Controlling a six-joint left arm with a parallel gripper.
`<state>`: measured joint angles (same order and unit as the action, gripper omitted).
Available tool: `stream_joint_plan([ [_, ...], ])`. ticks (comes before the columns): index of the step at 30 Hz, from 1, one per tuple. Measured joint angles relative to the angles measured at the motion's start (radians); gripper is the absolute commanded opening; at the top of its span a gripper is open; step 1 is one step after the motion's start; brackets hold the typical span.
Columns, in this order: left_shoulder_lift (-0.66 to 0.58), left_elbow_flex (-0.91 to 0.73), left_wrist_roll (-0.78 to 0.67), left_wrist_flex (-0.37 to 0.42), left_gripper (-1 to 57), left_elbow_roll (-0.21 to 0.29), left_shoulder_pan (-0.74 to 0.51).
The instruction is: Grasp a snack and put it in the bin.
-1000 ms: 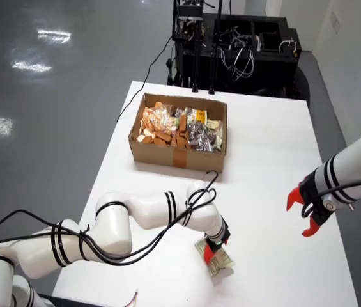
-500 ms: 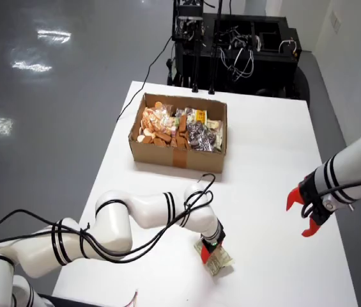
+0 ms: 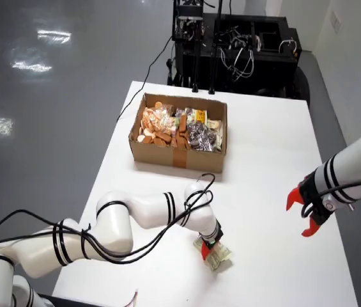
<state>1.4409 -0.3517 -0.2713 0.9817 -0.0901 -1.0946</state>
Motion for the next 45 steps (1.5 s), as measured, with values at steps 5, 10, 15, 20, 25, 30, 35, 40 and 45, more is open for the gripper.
stream_joint_plan([
  [5,0.007,0.046,-0.008,0.032,3.9,-0.016,0.0],
  [10,0.009,0.113,-0.013,0.073,1.0,-0.034,0.004],
  [15,0.009,0.191,-0.012,0.122,0.0,-0.055,0.022],
  [20,0.009,0.273,0.002,0.162,-0.3,-0.076,0.059],
  [25,0.009,0.359,0.03,0.181,-0.4,-0.092,0.121],
  [30,0.009,0.445,0.058,0.185,-0.4,-0.11,0.193],
  [35,0.009,0.508,0.082,0.173,-0.4,-0.128,0.253],
  [40,0.01,0.54,0.095,0.14,0.4,-0.144,0.305],
  [45,0.01,0.56,0.097,0.101,1.7,-0.151,0.355],
])
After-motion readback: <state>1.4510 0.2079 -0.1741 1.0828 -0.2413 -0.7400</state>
